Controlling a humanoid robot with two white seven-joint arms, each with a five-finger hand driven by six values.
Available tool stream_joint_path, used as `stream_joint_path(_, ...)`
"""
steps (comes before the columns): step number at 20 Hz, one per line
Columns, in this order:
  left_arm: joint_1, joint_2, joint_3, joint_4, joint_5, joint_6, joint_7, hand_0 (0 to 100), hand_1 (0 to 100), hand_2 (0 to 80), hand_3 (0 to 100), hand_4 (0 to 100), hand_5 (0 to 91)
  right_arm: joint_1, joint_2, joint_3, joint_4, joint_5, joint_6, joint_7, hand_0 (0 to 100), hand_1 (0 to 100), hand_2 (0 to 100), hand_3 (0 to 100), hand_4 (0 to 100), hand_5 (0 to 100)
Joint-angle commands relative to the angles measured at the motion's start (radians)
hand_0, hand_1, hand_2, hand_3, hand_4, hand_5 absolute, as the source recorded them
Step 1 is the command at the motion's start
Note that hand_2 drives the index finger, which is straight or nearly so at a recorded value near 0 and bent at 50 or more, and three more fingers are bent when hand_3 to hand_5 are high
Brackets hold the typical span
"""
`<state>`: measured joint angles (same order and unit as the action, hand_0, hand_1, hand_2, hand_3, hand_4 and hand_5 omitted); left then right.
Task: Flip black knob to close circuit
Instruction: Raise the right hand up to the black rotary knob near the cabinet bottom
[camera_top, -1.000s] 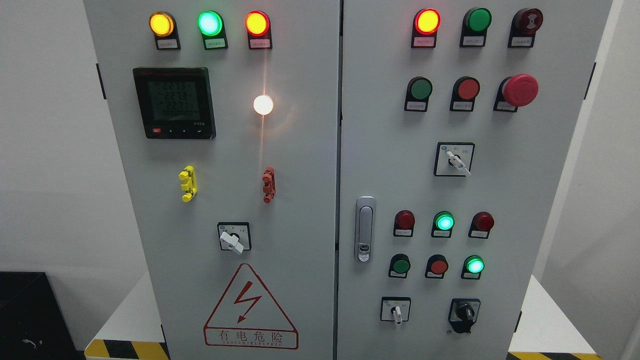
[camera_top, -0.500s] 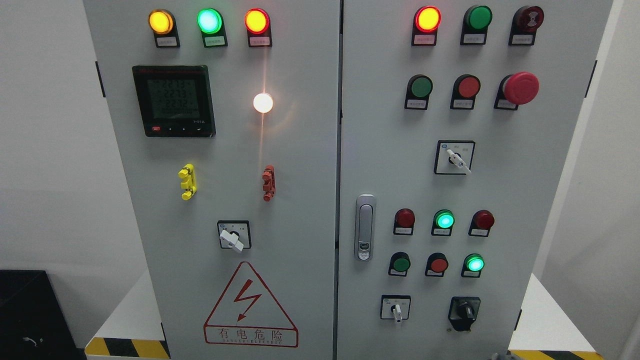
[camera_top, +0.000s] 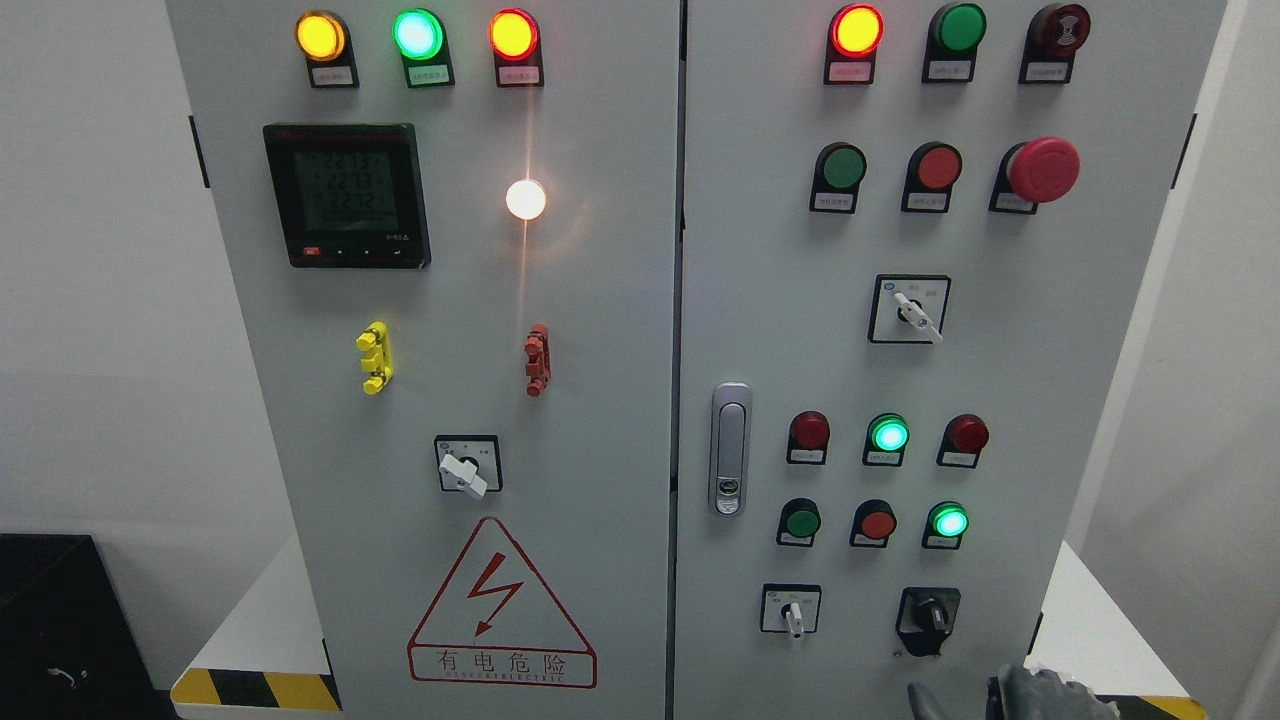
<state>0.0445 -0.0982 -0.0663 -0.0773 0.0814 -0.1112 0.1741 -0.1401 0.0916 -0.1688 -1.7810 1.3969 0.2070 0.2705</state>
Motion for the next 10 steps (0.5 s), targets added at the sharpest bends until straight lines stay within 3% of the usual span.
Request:
stream_joint_path(1,0.0,0.0,-0.001,-0.001,0.0,-0.001,0.001,12,56,0.0,0,0,0.0,-0.024,-0.003,-0.001,-0.002,0.014,0.0,0.003,0,0,92,100,96,96)
stream_joint_path(10,0.0,0.0,0.0,-0.001,0.0,-0.001,0.001,12,56,0.0,0,0,0.0,-0.055,-0.001,0.002,0.029,0.025,0.0,0.01,0,0,92,100,96,96)
